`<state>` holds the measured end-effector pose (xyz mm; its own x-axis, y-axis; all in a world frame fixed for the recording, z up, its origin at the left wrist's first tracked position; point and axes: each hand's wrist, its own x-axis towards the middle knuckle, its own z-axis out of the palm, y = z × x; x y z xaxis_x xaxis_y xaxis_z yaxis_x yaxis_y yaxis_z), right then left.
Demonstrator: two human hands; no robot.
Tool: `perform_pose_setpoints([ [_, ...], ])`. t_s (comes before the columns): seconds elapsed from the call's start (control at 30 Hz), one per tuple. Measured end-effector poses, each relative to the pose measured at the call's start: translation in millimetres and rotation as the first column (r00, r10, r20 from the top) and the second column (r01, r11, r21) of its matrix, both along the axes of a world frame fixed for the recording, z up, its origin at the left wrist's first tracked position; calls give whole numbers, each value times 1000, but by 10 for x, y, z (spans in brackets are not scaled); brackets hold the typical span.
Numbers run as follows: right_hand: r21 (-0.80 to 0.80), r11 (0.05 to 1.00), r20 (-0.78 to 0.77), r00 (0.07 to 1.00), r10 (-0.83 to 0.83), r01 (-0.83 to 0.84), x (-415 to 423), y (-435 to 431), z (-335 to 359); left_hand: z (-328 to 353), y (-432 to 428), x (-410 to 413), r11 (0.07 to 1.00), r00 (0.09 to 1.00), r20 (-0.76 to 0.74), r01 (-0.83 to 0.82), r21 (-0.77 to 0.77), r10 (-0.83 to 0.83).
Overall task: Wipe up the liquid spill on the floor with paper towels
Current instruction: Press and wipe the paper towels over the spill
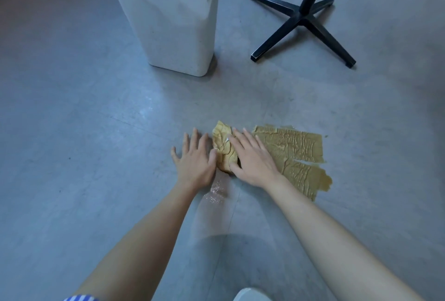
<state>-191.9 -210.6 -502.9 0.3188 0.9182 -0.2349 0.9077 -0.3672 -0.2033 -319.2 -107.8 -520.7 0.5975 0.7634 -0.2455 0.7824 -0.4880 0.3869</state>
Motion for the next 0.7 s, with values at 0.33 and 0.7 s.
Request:
perform_pose_setpoints([
  [0.33,-184,980,-30,997,77,-81,-21,206,-91,-64,284,-363,987,977,-170,115,-109,-133],
  [0.7,-89,996,240,970,42,-21,-37,222,84,-57,316,-357,985,963,-217,138,-106,-158],
])
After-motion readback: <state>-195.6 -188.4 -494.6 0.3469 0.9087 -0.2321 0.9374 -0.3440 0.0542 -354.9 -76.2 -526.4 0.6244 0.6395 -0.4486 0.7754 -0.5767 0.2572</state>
